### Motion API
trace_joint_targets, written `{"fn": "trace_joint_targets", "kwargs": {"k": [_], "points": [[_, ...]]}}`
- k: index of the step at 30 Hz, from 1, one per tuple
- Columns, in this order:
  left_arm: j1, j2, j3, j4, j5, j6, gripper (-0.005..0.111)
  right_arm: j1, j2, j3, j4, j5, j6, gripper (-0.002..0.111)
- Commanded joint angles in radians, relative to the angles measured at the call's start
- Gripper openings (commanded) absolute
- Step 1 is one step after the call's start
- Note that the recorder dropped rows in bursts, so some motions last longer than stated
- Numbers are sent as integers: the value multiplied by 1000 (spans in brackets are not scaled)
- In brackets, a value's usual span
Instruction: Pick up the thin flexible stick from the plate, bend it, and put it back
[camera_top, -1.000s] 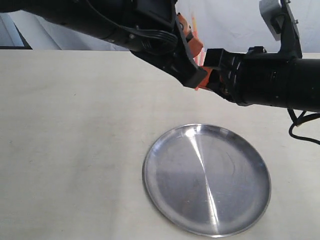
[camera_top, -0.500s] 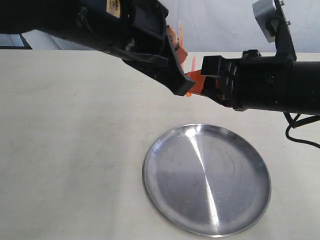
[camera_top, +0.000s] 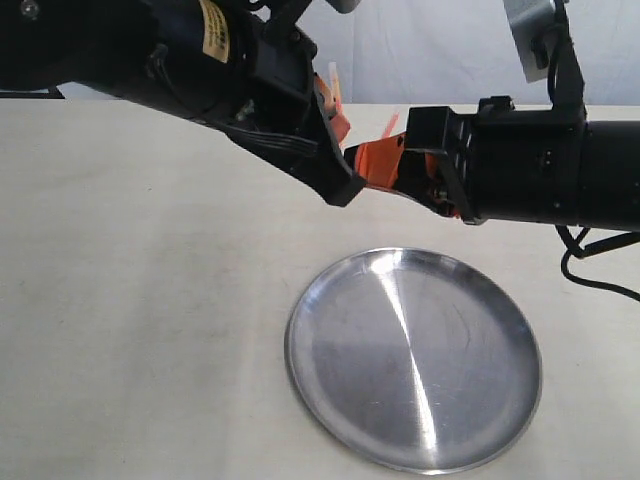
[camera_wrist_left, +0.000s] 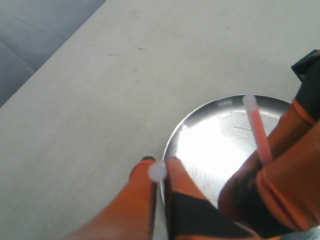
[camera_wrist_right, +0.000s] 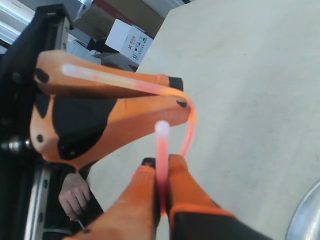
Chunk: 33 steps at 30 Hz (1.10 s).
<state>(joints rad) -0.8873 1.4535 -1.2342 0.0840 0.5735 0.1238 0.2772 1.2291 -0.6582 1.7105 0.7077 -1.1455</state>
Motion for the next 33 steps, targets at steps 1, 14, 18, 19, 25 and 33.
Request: {"fn": "trace_joint_targets", "kwargs": {"k": [1, 14, 18, 19, 25, 33], "points": [[0, -3, 11, 7, 10, -2, 0, 23, -15, -12, 34, 24, -8, -1], [30, -20, 69, 10, 17, -16, 0, 103, -15, -12, 23, -9, -8, -1], [48, -45, 95, -11, -20, -16, 0, 115, -15, -12, 21, -5, -5, -1], [50, -54, 100, -13, -37, -16, 0, 126, -15, -12, 19, -14, -5, -1], [58, -63, 125, -22, -77, -16, 0, 189, -15, -12, 18, -75, -5, -1], [58, -63, 140, -63, -93, -39, 0, 225, -15, -12, -28, -102, -5, -1]]}}
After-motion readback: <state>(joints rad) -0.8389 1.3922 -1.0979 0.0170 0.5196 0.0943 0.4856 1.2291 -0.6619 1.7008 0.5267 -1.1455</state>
